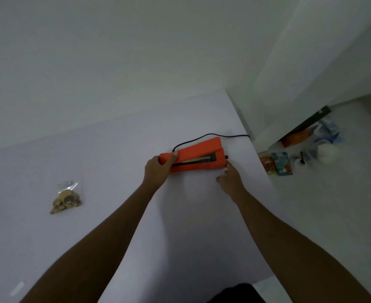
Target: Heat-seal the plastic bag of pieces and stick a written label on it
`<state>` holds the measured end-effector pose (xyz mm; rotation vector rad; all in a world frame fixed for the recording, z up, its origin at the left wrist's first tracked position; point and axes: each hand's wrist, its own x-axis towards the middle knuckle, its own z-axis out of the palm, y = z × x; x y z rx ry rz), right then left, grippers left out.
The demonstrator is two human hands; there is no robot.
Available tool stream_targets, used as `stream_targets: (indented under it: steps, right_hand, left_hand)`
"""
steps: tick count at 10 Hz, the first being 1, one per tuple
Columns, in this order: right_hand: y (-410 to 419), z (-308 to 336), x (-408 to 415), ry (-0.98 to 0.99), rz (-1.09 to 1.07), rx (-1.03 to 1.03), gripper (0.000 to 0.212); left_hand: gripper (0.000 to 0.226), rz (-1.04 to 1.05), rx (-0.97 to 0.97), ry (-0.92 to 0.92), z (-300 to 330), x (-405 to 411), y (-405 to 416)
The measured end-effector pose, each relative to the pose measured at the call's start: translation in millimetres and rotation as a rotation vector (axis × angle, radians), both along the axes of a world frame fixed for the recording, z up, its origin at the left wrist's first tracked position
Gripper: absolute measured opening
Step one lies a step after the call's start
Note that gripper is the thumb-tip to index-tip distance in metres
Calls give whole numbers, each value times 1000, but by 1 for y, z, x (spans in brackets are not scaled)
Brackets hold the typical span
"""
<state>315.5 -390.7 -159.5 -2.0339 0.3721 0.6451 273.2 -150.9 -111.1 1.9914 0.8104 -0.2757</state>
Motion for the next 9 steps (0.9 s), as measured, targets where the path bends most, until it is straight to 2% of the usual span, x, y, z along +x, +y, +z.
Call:
stream_targets:
  steps: [2,4,6,7,8,9]
  right_hand:
    - [22,-4,49,2,102,-23,70]
    - [23,0,51,15,179,-83,72]
    - [11,21,49,14,294,-147,59]
    - [8,52,55,-85,300,-216,58]
    - [33,115,74,-349,303,-184,53]
    - [82,189,88,-613,418,-126,44]
  left_hand:
    - [78,21,-40,22,0,38,18]
    - [87,-14,-64,105,0,35,20]
    - [94,-121,4,154,17,27,35]
    - [93,-197,108,56,53,21,51]
    - [81,-307,349,-105,101,19,88]
    - [72,-329,560,-284,162,16,135]
